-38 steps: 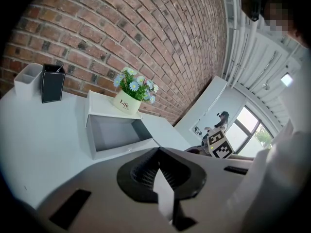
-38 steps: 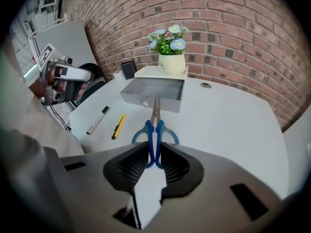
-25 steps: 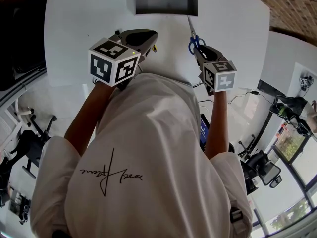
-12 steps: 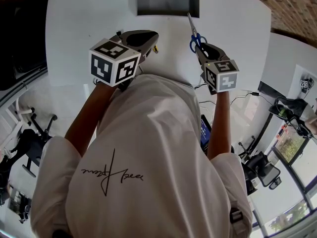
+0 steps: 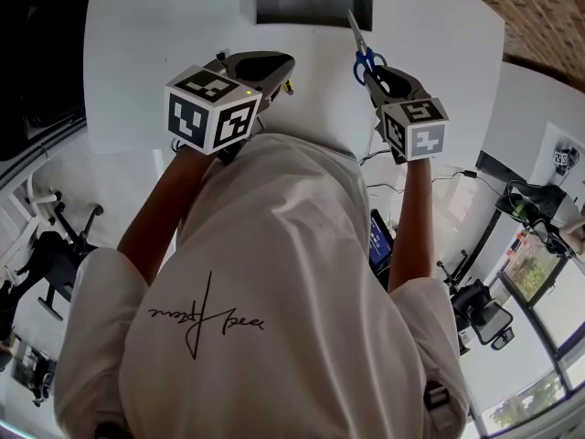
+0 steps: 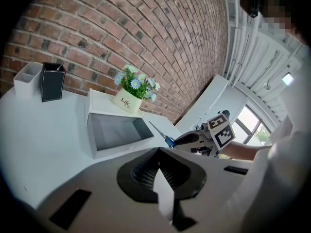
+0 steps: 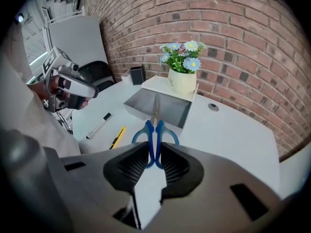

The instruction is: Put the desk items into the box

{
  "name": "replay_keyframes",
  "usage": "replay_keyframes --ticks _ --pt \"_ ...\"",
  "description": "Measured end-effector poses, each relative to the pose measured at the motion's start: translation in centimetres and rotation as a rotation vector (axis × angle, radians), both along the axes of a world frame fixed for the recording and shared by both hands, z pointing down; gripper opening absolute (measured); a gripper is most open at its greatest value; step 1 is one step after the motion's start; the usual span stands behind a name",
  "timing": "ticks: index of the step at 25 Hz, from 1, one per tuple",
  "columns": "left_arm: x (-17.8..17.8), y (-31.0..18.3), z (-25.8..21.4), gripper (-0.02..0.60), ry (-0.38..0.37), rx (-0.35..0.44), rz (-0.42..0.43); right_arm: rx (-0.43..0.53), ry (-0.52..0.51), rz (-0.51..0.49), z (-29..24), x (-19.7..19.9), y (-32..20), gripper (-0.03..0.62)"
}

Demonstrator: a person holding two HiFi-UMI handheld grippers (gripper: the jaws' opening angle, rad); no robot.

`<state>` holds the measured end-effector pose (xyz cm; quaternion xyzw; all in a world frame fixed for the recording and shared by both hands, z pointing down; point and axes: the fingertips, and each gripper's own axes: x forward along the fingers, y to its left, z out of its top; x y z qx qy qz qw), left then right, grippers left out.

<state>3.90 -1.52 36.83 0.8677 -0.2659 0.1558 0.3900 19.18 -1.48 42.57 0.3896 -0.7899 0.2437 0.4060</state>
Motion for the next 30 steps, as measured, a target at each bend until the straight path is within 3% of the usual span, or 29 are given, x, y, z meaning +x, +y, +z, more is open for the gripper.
replay_keyframes --ticks 30 --pt "-1.2 -1.1 1.3 0.005 0.004 -0.038 -0.044 -0.034 0.058 -0.228 1.4 -4.3 -4.5 0.094"
